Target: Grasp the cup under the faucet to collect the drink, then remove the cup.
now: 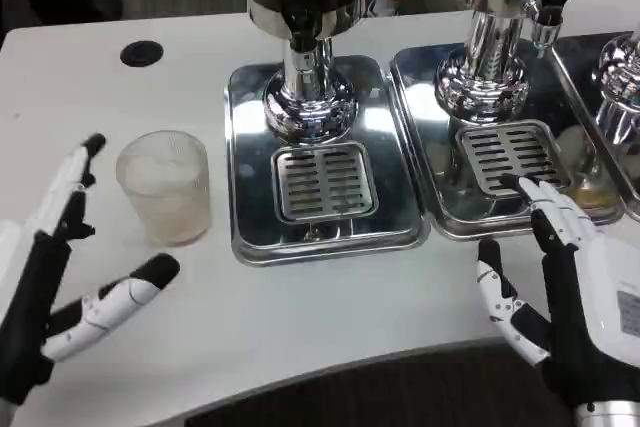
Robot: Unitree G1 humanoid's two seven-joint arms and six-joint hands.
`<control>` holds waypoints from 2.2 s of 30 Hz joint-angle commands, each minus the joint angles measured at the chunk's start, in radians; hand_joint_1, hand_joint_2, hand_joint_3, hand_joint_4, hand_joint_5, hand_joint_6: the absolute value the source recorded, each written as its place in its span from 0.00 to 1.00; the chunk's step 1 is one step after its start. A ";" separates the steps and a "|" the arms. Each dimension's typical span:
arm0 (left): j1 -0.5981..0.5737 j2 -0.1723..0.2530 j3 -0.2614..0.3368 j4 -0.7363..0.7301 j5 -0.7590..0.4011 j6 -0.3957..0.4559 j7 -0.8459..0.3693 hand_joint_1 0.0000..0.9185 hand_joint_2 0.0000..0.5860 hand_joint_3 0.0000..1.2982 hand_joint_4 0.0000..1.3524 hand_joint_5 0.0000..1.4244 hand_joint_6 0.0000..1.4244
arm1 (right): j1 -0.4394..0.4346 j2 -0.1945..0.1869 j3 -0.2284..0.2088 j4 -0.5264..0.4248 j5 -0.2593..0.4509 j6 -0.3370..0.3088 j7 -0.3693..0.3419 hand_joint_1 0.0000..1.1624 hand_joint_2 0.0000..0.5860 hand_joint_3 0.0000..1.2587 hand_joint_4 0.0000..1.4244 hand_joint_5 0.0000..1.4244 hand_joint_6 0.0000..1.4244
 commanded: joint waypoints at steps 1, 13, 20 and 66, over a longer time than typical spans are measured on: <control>-0.067 0.003 0.010 0.054 -0.032 0.045 -0.045 0.00 0.08 0.00 0.00 0.10 0.31 | -0.006 0.008 -0.004 -0.003 -0.001 0.005 -0.003 0.36 0.80 0.16 0.11 0.11 0.16; -0.220 0.050 -0.024 0.135 0.036 0.192 -0.109 0.00 0.04 0.00 0.00 0.00 0.09 | 0.014 0.015 -0.006 -0.016 -0.003 0.006 -0.005 0.36 0.80 0.18 0.12 0.12 0.16; -0.292 0.059 -0.053 0.217 0.029 0.211 -0.119 0.00 0.03 0.00 0.00 0.00 0.09 | 0.014 0.014 -0.007 -0.018 -0.001 0.001 -0.001 0.36 0.80 0.18 0.12 0.12 0.16; -0.724 0.041 -0.293 0.833 0.041 0.111 -0.087 0.27 0.06 0.00 0.00 0.07 0.14 | 0.056 0.036 -0.002 -0.037 0.065 -0.043 0.016 0.39 0.77 0.20 0.13 0.14 0.19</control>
